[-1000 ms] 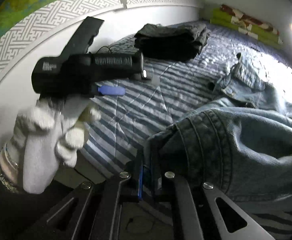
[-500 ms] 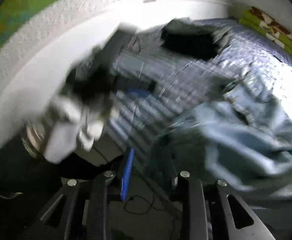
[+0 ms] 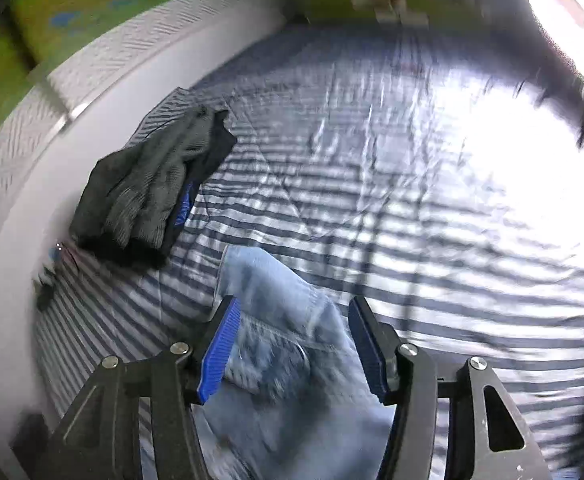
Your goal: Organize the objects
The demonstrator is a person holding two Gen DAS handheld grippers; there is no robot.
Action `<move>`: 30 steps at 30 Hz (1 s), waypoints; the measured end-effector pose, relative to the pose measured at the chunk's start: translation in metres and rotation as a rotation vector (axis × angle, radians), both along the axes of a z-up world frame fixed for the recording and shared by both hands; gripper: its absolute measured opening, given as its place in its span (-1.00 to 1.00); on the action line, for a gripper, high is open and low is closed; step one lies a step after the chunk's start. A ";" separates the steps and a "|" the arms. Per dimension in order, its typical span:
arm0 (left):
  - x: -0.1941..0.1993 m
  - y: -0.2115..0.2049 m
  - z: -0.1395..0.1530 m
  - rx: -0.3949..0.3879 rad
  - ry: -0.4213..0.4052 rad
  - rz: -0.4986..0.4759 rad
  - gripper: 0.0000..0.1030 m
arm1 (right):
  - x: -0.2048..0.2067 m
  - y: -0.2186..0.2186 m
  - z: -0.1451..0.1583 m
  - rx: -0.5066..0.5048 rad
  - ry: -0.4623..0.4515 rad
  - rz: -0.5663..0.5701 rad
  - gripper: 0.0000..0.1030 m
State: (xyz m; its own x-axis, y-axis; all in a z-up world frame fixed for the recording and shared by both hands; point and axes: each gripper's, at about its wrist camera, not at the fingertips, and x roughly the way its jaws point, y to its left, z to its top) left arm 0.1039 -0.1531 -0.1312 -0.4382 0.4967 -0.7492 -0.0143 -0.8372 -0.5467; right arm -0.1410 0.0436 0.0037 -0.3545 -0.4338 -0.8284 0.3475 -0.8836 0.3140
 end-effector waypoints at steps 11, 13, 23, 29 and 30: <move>0.009 0.016 0.007 -0.088 0.049 -0.024 0.44 | -0.004 -0.036 -0.039 0.049 -0.020 0.101 -0.86; 0.009 0.014 0.007 -0.027 0.030 -0.033 -0.11 | 0.002 -0.023 -0.023 0.017 0.018 0.085 -0.93; 0.040 -0.007 0.082 -0.083 0.261 0.016 -0.63 | 0.087 0.031 0.128 -0.029 0.345 0.030 -0.96; 0.065 -0.044 0.118 -0.146 0.353 0.094 -0.64 | 0.114 0.002 0.204 -0.077 0.503 0.063 -1.00; 0.068 -0.052 0.117 -0.152 0.347 0.108 -0.64 | 0.111 -0.011 0.206 -0.068 0.479 0.100 -1.00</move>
